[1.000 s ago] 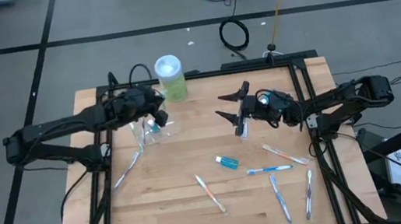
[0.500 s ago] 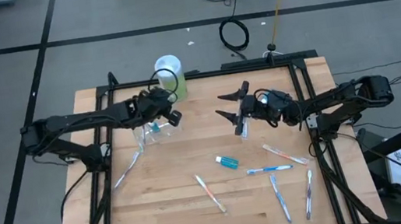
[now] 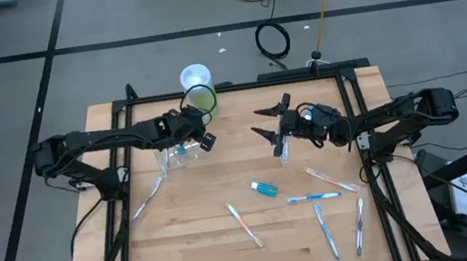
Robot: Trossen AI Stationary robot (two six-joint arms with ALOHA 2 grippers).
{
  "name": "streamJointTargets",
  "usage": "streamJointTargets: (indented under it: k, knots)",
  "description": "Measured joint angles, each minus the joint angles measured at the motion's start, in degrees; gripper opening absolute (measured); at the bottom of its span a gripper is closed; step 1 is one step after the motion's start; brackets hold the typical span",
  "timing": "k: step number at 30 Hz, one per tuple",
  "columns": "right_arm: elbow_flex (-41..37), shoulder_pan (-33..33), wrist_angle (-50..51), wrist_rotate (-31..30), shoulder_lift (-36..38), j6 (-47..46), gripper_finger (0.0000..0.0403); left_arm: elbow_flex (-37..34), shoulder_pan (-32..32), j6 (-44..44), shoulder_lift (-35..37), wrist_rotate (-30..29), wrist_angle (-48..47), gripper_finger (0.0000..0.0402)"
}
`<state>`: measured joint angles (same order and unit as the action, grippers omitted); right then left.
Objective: Pick & Place toothbrushing station
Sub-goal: Put the right green toothbrush into the transparent organizer, then put the green toothbrush into the transparent organizer
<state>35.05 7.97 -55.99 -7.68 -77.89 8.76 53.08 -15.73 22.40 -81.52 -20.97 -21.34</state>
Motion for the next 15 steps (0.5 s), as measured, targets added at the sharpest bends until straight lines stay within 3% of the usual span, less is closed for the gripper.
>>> streamJointTargets:
  k: [8,15]
  knots:
    - [0.0,0.3,-3.4,0.2,0.0,2.6,0.0231,0.0,-0.2,0.7,2.9,0.0,-3.7,0.0143]
    - [0.0,2.3,-4.6,0.2,0.0,3.1,0.0233,0.0,-0.1,4.5,10.7,1.2,-14.2,0.0145]
